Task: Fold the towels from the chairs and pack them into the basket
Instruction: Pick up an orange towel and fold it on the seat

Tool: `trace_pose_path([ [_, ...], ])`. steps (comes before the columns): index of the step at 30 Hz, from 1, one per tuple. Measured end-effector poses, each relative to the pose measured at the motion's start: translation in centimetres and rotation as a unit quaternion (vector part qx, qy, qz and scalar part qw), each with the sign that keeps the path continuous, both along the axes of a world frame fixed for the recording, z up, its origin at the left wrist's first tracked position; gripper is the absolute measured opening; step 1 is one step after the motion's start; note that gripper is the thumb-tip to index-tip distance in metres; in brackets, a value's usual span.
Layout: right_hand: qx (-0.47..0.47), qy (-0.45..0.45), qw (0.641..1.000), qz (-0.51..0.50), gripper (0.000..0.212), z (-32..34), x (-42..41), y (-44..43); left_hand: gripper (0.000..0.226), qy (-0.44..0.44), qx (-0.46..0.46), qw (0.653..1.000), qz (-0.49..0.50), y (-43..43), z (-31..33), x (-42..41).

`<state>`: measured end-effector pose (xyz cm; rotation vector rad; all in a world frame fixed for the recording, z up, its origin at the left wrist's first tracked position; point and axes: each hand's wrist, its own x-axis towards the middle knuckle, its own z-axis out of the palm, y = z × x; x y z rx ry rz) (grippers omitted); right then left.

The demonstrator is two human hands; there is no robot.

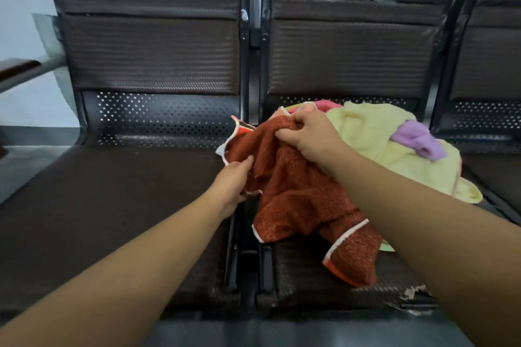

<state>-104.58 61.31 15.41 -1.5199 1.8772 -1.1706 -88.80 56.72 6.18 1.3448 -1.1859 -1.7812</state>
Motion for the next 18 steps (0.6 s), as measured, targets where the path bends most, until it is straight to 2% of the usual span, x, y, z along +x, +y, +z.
trace_pose_path([
  [3,-0.045,-0.140,0.989,0.001,0.015,2.6,1.9,0.8,0.062,0.125,0.060,0.989,-0.049,1.6,2.6,1.5],
  [5,-0.054,-0.195,0.979,0.019,0.009,4.3,3.6,1.4,0.074,0.212,0.052,0.971,-0.092,2.7,4.7,2.7],
  [9,-0.067,-0.265,0.961,0.046,0.017,6.8,7.0,2.6,0.054,0.271,-0.017,0.958,-0.090,4.6,9.6,5.8],
  [12,-0.079,-0.304,0.947,0.070,0.012,8.7,10.2,3.4,0.043,0.286,-0.048,0.955,-0.062,5.4,12.7,8.8],
  [15,-0.069,-0.338,0.934,0.092,0.010,10.0,13.1,3.6,0.059,0.270,-0.079,0.959,-0.021,5.5,15.0,12.2],
  [18,-0.033,-0.333,0.935,0.122,0.026,9.9,15.6,3.7,0.065,0.247,-0.094,0.964,0.013,5.9,15.3,15.8],
])
